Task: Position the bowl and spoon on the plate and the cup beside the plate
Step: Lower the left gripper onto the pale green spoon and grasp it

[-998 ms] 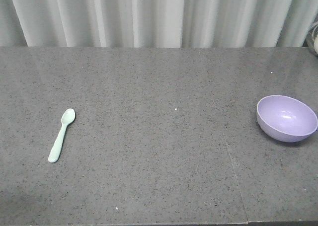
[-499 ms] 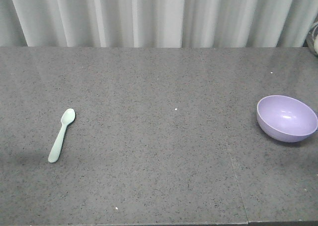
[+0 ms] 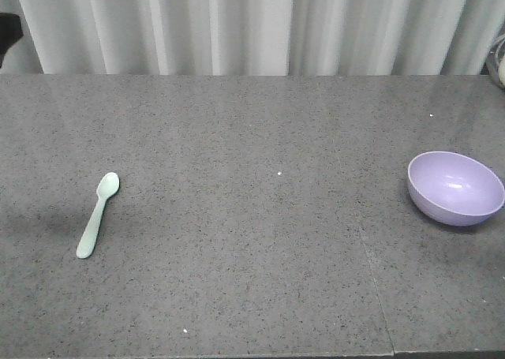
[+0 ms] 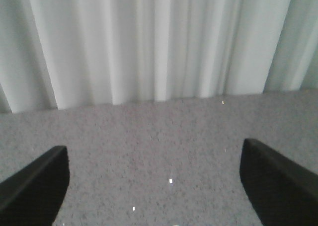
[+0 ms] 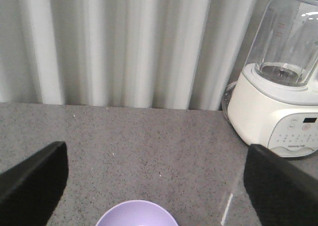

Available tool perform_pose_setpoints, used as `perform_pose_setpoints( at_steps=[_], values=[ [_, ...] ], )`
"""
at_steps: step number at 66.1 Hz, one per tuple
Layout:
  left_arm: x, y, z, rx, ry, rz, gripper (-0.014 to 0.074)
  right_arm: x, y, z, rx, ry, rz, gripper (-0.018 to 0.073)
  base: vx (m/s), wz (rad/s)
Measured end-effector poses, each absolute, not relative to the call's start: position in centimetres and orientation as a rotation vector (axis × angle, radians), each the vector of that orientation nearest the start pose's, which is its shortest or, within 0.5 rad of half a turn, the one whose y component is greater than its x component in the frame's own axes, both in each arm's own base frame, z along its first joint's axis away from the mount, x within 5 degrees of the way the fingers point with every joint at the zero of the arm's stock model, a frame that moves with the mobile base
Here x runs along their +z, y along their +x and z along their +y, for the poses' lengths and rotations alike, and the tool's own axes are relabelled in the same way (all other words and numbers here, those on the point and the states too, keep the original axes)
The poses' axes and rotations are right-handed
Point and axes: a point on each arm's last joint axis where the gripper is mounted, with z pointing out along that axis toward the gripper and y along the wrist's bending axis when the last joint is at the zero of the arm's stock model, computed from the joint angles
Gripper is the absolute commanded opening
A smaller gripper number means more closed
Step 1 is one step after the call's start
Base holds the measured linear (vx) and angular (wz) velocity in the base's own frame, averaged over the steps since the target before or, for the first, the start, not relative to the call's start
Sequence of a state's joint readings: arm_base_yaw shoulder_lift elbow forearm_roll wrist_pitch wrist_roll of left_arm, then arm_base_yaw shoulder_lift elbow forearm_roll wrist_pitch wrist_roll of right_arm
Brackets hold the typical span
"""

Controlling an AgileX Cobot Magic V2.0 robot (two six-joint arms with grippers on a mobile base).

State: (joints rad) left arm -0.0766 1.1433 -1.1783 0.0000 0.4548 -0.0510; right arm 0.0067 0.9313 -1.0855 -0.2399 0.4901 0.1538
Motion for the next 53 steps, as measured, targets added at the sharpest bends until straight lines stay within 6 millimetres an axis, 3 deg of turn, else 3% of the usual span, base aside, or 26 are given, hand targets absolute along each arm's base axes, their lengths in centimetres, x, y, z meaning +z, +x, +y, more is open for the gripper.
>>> perform_pose_setpoints(
  at_steps=[21, 42, 53],
  values=[
    [38.7, 30.6, -2.9, -0.144, 0.030, 2.298, 0.0535, 42.4, 18.6, -1.1, -0.155, 0.040, 1.913, 0.0668, 0.00, 0.00],
    [31.4, 34.9, -4.0, -0.218, 0.128, 2.627, 0.0522, 42.3, 18.5, -1.1, -0.155, 0.043, 1.923, 0.0653, 0.00, 0.00],
    [28.4, 35.9, -4.1, -0.224, 0.134, 2.746, 0.0522, 42.3, 18.5, -1.1, -0.155, 0.043, 1.923, 0.0648, 0.00, 0.00]
  ],
)
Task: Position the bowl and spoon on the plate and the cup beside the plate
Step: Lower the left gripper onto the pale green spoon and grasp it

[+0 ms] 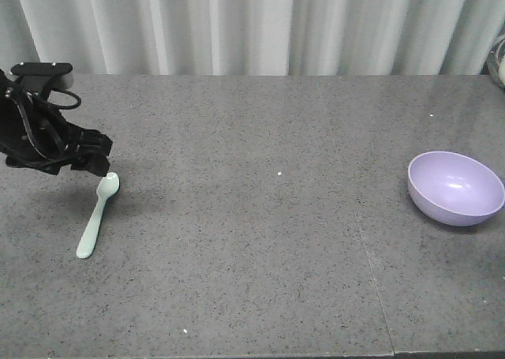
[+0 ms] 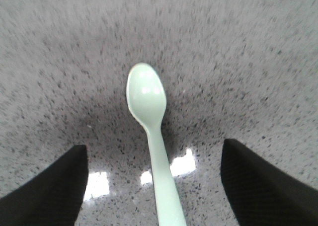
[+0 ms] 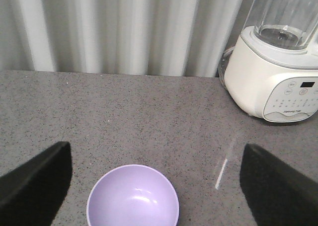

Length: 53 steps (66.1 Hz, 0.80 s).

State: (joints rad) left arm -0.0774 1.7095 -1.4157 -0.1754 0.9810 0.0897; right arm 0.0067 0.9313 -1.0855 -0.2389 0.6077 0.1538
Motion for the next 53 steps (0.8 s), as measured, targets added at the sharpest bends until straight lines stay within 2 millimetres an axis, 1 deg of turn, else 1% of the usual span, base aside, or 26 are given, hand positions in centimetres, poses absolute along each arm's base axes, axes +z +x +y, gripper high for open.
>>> perform_pose_setpoints(
  at_steps=[10, 25, 32, 53],
  values=[
    [26.3, 36.6, -4.2, -0.229, 0.138, 2.822, 0.0522, 42.3, 18.5, -1.1, -0.153, 0.043, 1.923, 0.0643, 0.00, 0.00],
    [24.1, 37.3, -4.3, -0.231, 0.136, 2.892, 0.0522, 42.3, 18.5, -1.1, -0.151, 0.044, 1.923, 0.0631, 0.00, 0.00],
    [23.6, 37.4, -4.3, -0.231, 0.136, 2.906, 0.0522, 42.3, 18.5, -1.1, -0.144, 0.047, 1.924, 0.0628, 0.00, 0.00],
    [23.3, 37.5, -4.3, -0.227, 0.158, 2.911, 0.0522, 42.2, 18.5, -1.0, -0.126, 0.054, 1.925, 0.0611, 0.00, 0.00]
  ],
)
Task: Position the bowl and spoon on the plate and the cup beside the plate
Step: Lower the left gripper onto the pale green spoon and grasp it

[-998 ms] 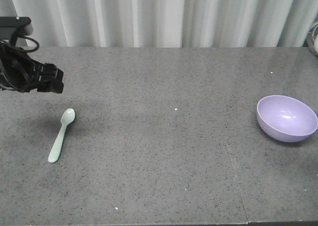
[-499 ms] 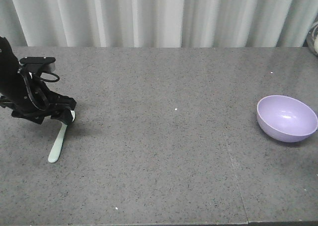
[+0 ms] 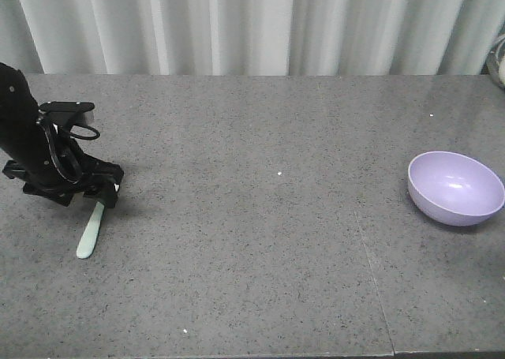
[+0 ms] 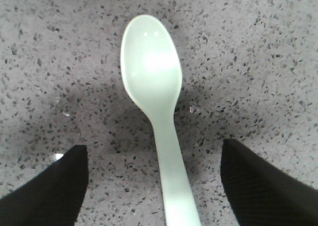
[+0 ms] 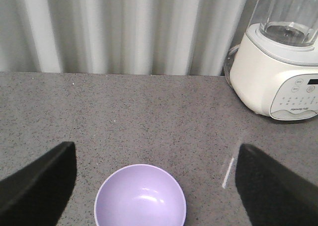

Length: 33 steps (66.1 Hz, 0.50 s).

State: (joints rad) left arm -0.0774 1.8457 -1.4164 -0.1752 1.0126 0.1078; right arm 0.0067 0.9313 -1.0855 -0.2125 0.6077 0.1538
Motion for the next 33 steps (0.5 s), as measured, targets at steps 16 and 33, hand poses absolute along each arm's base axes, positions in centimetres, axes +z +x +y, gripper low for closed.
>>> perform_pose_setpoints(
  at_steps=[16, 33],
  values=[
    [22.1, 37.8, -4.3, -0.229, 0.162, 2.949, 0.0522, 42.2, 18.5, -1.0, -0.126, 0.054, 1.925, 0.0596, 0.00, 0.00],
    [22.0, 37.9, -5.2, -0.195, 0.222, 2.939, 0.0522, 42.2, 18.5, -1.0, -0.125, 0.054, 1.925, 0.0594, 0.00, 0.00]
  ],
)
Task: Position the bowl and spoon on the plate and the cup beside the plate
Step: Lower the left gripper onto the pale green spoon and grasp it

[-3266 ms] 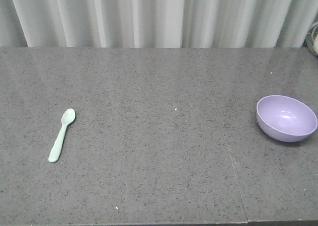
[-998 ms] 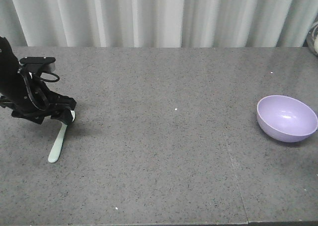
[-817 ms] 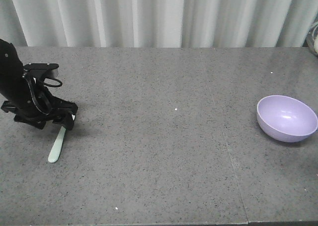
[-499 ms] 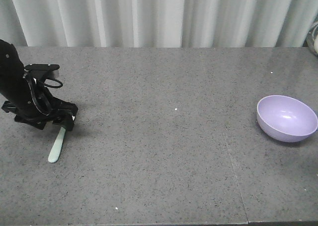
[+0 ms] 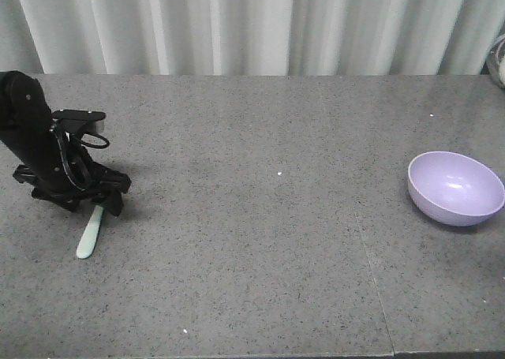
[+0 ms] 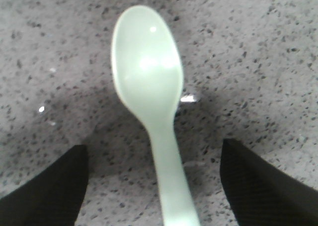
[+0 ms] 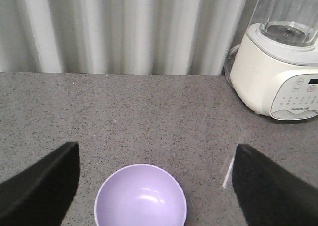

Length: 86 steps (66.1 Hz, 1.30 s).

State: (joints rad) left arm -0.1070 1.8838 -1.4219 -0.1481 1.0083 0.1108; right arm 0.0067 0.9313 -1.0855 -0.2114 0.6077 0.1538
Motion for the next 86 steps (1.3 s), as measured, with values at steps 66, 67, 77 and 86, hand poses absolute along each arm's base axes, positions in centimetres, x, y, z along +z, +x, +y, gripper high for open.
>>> perform_pose_setpoints(
  at_steps=[66, 67, 77, 86],
  values=[
    [21.51, 38.03, -6.09, -0.103, 0.097, 2.980, 0.0329, 42.23, 18.54, -0.91, -0.112, 0.059, 1.926, 0.0594, 0.00, 0.00],
    [21.51, 38.01, -6.09, -0.102, 0.099, 2.983, 0.0317, 42.23, 18.54, -0.91, -0.112, 0.059, 1.926, 0.0594, 0.00, 0.00],
    [21.53, 37.77, -6.12, -0.111, 0.096, 3.012, 0.0173, 42.23, 18.54, -0.90, -0.111, 0.060, 1.926, 0.0594, 0.00, 0.00],
    [21.53, 37.61, -6.13, -0.111, 0.117, 3.029, 0.0023, 42.19, 18.53, -0.90, -0.110, 0.061, 1.930, 0.0594, 0.00, 0.00]
  ],
)
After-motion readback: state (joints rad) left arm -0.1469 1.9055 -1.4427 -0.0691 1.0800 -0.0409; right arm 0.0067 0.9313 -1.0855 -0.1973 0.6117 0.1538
